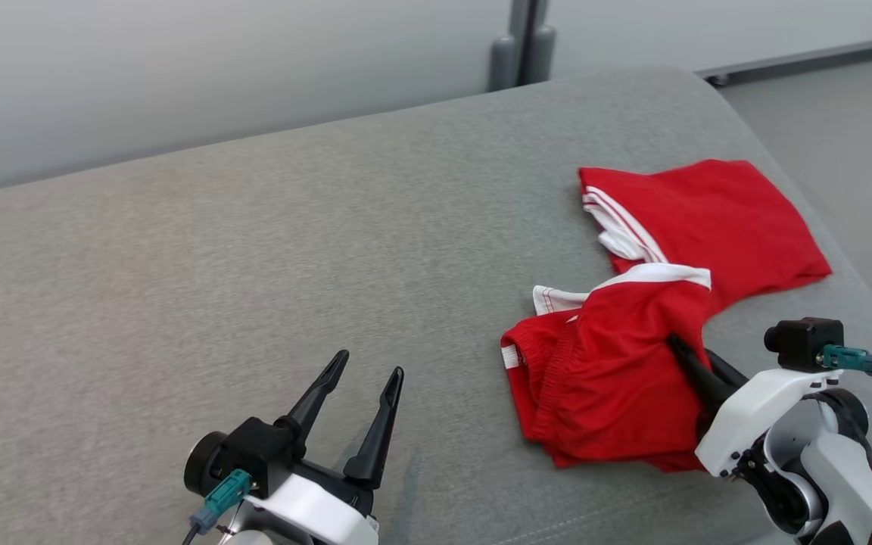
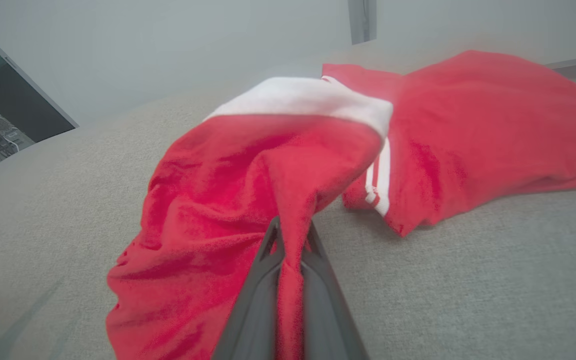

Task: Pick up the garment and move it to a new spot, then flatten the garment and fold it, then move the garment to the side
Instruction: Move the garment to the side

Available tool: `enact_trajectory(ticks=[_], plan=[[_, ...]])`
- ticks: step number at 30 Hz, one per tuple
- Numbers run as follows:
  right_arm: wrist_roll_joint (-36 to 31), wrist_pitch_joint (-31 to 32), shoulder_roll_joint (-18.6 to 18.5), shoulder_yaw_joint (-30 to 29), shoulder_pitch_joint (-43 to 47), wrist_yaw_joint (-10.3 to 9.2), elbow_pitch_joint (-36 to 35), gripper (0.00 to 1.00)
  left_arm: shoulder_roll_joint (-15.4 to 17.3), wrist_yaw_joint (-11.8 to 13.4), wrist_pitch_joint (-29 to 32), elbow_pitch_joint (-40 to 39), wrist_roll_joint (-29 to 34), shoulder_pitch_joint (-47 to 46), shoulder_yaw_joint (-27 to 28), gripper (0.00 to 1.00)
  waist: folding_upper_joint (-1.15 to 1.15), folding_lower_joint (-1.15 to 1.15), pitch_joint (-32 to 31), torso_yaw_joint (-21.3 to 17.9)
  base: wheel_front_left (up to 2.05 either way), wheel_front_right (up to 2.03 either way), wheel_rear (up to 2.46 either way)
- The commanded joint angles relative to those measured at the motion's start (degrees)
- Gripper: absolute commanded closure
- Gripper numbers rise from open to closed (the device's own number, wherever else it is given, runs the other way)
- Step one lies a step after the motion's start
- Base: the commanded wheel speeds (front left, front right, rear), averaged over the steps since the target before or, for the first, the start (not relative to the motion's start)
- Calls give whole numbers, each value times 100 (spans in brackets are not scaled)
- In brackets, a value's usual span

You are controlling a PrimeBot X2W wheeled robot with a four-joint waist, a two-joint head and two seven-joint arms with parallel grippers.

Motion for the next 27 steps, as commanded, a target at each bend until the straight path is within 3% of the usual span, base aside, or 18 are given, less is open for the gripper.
enact_trajectory(ticks=[1,6,14,27], plan=[[-87,6,-62,-27,33,0,-152,100,14,-30,-59,-156,50,-85,183,0,0,0,69,-220,0,0,0],[-432,19,-137,-207,-94,0,-260,100,14,-34,-59,-147,146,-137,164,0,0,0,321,-305,0,0,0],[-1218,-22,-284,-783,-955,0,-289,100,78,-39,-59,-98,245,-340,117,0,0,0,754,-106,0,0,0],[-1934,219,-587,-1877,-1987,0,673,100,323,-40,-59,-57,201,-635,-120,0,0,0,1417,537,0,0,0]])
